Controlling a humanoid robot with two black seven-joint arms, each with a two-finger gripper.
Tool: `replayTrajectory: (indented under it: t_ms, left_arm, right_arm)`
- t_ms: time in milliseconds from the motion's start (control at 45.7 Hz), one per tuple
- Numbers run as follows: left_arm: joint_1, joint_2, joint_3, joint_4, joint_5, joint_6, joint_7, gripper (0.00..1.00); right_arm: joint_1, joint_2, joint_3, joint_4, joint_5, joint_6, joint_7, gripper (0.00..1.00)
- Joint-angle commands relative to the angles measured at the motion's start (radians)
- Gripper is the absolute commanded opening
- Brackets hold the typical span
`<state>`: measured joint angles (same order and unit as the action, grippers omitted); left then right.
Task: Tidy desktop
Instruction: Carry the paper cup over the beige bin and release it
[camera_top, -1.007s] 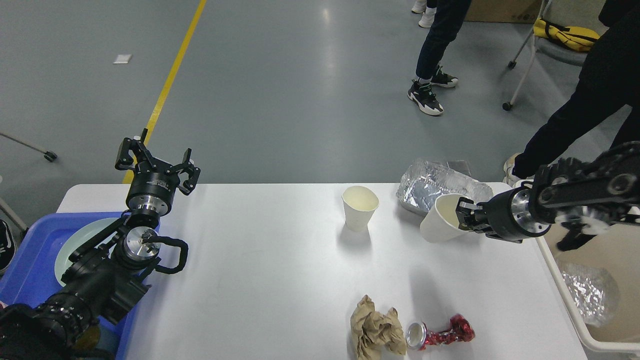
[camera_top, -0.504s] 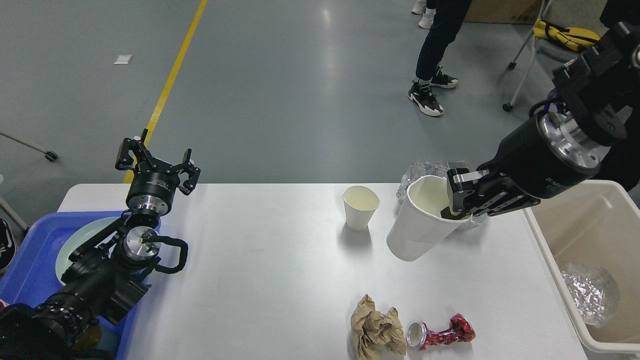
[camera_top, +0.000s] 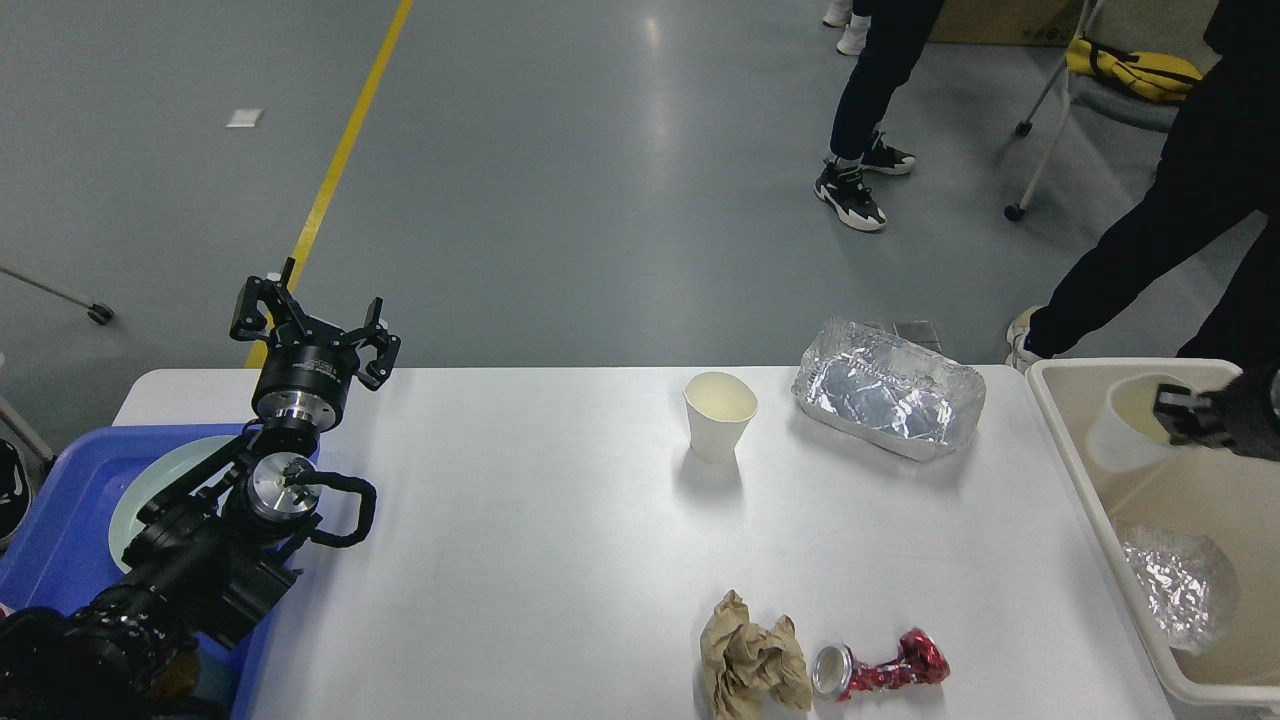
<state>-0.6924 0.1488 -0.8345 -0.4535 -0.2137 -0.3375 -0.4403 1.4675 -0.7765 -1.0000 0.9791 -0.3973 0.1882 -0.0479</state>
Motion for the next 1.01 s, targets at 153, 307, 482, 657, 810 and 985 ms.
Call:
replayTrajectory:
  t_ms: [153, 307, 482, 657, 810, 985]
  left_arm:
    - [-0.001, 0.0, 0.0, 0.001, 0.001, 0.0, 0.0, 0.98]
    - [-0.001, -0.002, 0.0, 0.0, 0.0, 0.0, 0.0, 0.98]
    - [-0.001, 0.0, 0.0, 0.001, 0.0, 0.0, 0.0, 0.98]
    - [-0.001, 0.0, 0.0, -0.001, 0.001, 0.0, 0.0, 0.98]
    - [-0.001, 0.0, 0.0, 0.0, 0.001, 0.0, 0.0, 0.98]
    - [-0.001, 0.0, 0.0, 0.0, 0.001, 0.0, 0.0, 0.98]
  right_arm:
    - [-0.762, 0.314, 0.517, -0.807, 0.218, -0.326, -0.004, 0.0]
    - [-0.834, 0.424, 0.523, -0.942, 0.324, -0.386, -0.004, 0.0]
    - [-0.837, 0.434, 0.515, -0.942, 0.325, -0.394, -0.004, 1.0]
    - [-0.831, 0.454, 0.512, -0.945, 0.333, -0.394, -0.004, 1.0]
    - [-0.811, 0.467, 0.512, -0.944, 0.333, -0.394, -0.004, 1.0]
    - [-0.71, 0.461, 0.511, -0.922, 0.333, -0.331, -0.001, 1.0]
